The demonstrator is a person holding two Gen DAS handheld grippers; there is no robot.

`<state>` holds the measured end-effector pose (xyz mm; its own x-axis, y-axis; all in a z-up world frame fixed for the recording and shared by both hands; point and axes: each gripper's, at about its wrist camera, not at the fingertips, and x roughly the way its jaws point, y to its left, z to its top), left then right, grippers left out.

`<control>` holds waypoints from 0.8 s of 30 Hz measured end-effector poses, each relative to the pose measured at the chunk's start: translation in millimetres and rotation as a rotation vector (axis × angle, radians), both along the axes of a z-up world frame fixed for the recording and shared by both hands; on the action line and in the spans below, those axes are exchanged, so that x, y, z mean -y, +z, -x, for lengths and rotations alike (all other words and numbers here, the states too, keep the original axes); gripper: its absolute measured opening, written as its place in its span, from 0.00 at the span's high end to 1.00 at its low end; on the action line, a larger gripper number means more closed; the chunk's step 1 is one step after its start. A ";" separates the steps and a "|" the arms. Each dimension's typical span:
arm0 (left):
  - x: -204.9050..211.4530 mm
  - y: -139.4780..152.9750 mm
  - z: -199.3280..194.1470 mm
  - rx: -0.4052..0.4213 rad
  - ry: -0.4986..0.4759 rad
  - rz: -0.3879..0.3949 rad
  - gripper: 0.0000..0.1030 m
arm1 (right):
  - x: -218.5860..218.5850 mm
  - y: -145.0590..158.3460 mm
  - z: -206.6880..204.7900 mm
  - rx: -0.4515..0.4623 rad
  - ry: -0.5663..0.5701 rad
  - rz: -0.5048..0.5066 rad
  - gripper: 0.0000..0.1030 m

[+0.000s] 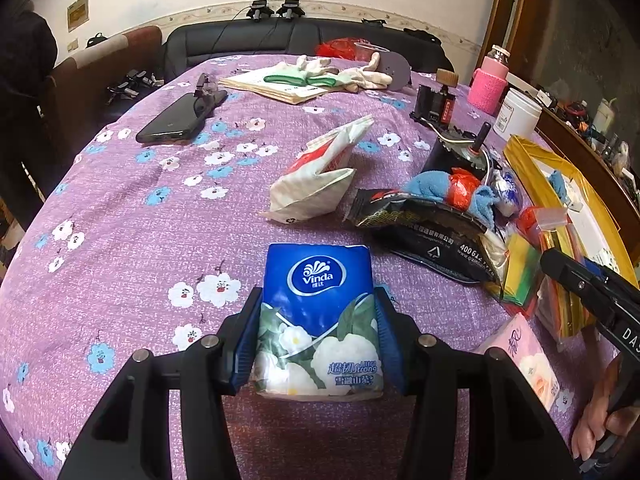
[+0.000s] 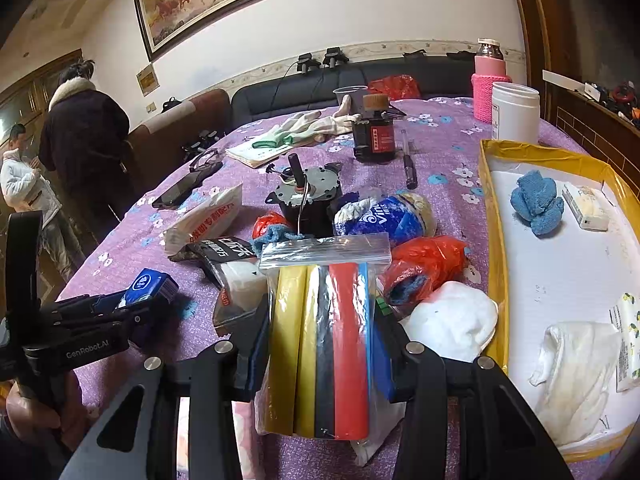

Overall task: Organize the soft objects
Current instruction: 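Carry the Vinda pack and foam-strip bag over the yellow-rimmed tray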

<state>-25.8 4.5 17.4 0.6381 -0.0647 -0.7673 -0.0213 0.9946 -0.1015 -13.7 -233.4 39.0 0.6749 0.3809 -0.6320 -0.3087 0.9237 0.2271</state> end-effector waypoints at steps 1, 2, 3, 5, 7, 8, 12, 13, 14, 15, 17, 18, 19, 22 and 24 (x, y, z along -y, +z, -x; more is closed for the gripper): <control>0.0 0.4 0.8 0.000 0.004 -0.003 0.50 | 1.0 -0.5 -0.2 -0.001 -0.002 -0.004 0.55; 0.2 0.9 1.6 0.001 0.006 -0.004 0.50 | 2.5 -0.8 -0.2 -0.002 -0.005 -0.009 0.55; 0.5 1.6 3.1 0.000 0.007 -0.003 0.50 | 3.1 -0.6 -0.1 -0.001 -0.010 -0.013 0.55; -1.7 2.9 5.1 -0.005 0.009 0.030 0.50 | 5.0 -0.7 -0.7 0.000 -0.017 -0.012 0.55; -4.5 2.7 6.8 -0.023 0.004 0.081 0.50 | 6.0 -0.3 -0.5 0.000 -0.020 -0.011 0.55; -4.8 3.0 8.2 -0.028 0.002 0.093 0.50 | 6.6 0.6 0.9 0.003 -0.020 -0.010 0.55; -3.7 10.4 15.3 -0.012 0.005 0.094 0.50 | 10.0 4.2 8.5 0.002 -0.016 -0.013 0.55; -3.2 13.0 16.8 -0.007 0.003 0.098 0.50 | 11.8 4.3 10.6 -0.001 -0.016 -0.018 0.55; -2.1 14.9 17.7 -0.004 0.001 0.101 0.50 | 12.8 4.6 12.7 -0.005 -0.015 -0.020 0.55; -0.5 17.1 18.7 -0.001 -0.003 0.102 0.50 | 14.0 4.9 15.1 -0.008 -0.014 -0.022 0.55; 4.6 22.1 21.0 0.009 -0.013 0.101 0.50 | 16.6 6.3 18.7 -0.010 -0.011 -0.028 0.55; 6.9 24.0 22.1 0.012 -0.017 0.099 0.50 | 18.1 7.6 20.7 -0.008 -0.011 -0.031 0.55; 10.6 26.5 23.4 0.015 -0.026 0.097 0.50 | 19.9 9.7 23.0 -0.004 -0.010 -0.035 0.55; 19.7 32.9 26.9 0.025 -0.045 0.090 0.50 | 25.0 15.6 28.0 0.009 -0.010 -0.048 0.55; 24.7 37.2 28.3 0.032 -0.056 0.086 0.50 | 28.6 20.5 30.6 0.019 -0.010 -0.059 0.55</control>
<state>-54.0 -20.1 54.7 0.6557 -0.1658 -0.7366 0.0387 0.9817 -0.1865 -44.4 -262.0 59.4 0.6908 0.4101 -0.5955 -0.3042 0.9120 0.2751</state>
